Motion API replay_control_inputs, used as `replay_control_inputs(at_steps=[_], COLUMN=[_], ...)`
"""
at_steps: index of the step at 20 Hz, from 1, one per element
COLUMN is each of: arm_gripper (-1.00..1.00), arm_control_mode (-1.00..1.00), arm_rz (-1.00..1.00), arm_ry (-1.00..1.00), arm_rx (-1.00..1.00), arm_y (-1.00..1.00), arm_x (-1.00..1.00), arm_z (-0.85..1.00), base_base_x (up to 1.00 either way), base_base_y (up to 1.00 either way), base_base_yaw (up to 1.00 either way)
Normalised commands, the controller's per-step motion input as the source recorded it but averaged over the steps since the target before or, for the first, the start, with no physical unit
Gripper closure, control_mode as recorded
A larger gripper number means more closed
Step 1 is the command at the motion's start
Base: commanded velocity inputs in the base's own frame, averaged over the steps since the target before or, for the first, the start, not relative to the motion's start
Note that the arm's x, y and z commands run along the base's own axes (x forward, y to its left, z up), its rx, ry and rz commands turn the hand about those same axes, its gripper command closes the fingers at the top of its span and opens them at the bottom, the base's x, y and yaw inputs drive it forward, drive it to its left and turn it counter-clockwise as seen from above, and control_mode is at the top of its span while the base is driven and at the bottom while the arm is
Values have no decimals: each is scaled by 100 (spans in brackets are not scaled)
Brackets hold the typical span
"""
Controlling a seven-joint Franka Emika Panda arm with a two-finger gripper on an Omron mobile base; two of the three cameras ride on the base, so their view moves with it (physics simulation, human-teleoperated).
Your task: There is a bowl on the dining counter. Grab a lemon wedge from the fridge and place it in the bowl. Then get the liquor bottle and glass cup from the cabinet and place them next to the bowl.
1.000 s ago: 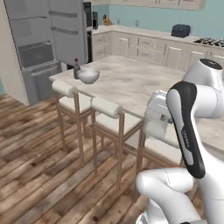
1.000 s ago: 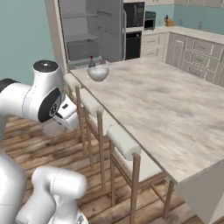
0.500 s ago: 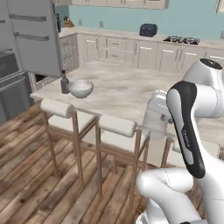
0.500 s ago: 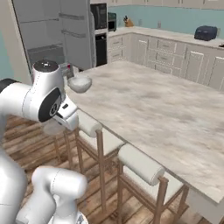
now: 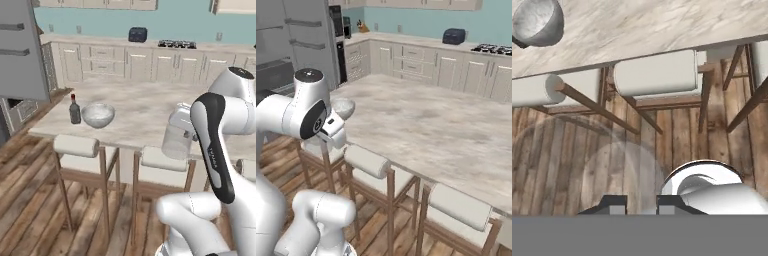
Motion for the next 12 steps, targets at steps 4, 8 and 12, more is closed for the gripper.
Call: replay_control_inputs(at_steps=[4,8,12], arm_gripper=[100,100,100], arm_control_mode=[100,100,100], arm_rz=[0,0,0], arm_ry=[0,0,0], arm_rx=[0,0,0], arm_y=[0,0,0], arm_x=[0,0,0], arm_z=[0,0,0], base_base_x=[40,44,57], base_base_y=[78,59,56], base_base_yaw=[-41,-39,-39])
